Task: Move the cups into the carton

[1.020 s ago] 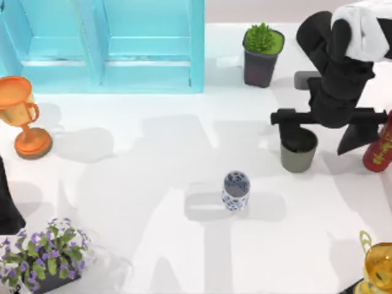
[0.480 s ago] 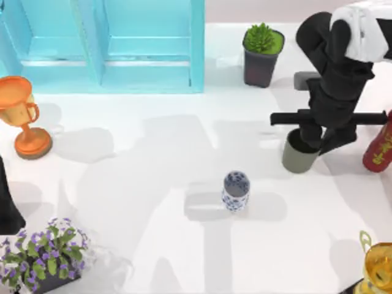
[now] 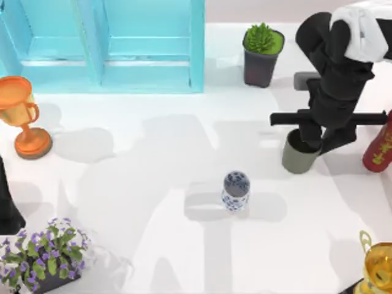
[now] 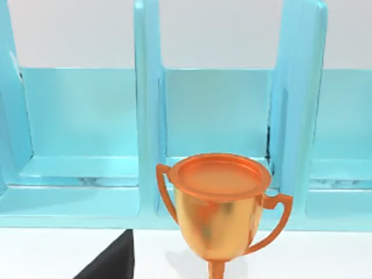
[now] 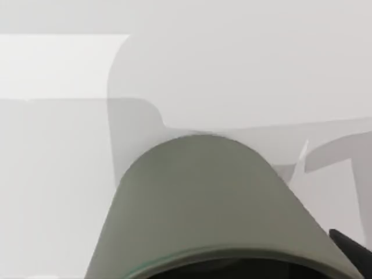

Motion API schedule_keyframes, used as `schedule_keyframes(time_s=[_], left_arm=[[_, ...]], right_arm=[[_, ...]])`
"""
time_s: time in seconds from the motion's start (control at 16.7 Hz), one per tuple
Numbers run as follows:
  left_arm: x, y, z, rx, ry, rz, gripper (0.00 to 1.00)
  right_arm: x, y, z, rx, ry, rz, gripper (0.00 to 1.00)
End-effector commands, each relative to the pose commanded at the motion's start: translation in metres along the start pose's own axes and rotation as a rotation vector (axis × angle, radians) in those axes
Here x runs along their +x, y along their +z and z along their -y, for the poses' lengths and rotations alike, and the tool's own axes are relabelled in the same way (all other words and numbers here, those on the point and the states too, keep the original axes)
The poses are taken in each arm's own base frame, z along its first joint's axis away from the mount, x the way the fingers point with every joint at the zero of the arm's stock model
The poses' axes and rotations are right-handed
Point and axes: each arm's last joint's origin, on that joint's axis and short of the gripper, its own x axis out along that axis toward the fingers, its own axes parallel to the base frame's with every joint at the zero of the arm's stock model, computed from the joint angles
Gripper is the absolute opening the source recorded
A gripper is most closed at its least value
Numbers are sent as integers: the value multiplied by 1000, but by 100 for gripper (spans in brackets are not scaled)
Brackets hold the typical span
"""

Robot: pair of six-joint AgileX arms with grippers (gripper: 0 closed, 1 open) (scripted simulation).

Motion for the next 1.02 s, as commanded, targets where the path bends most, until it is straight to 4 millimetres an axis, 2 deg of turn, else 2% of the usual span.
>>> schedule_keyframes(time_s=[0.18,0.3,0.42,0.6,0.9,1.02], left_arm=[[0,0,0,0,0,0,100],[0,0,0,0,0,0,100],[0,0,0,0,0,0,100],[0,0,0,0,0,0,100],[0,0,0,0,0,0,100],[0,0,0,0,0,0,100]], right_arm=[[-5,-4,-8,-11,-6,6,0],[-16,-8,-15,-28,-11,11,0],[-33,-10,-13,-42,-13,12,0],[-60,-7,15,-48,-7,-6,0],[-94,0,87,-7,1,-12,0],[-100,0,99,0,0,0,0]])
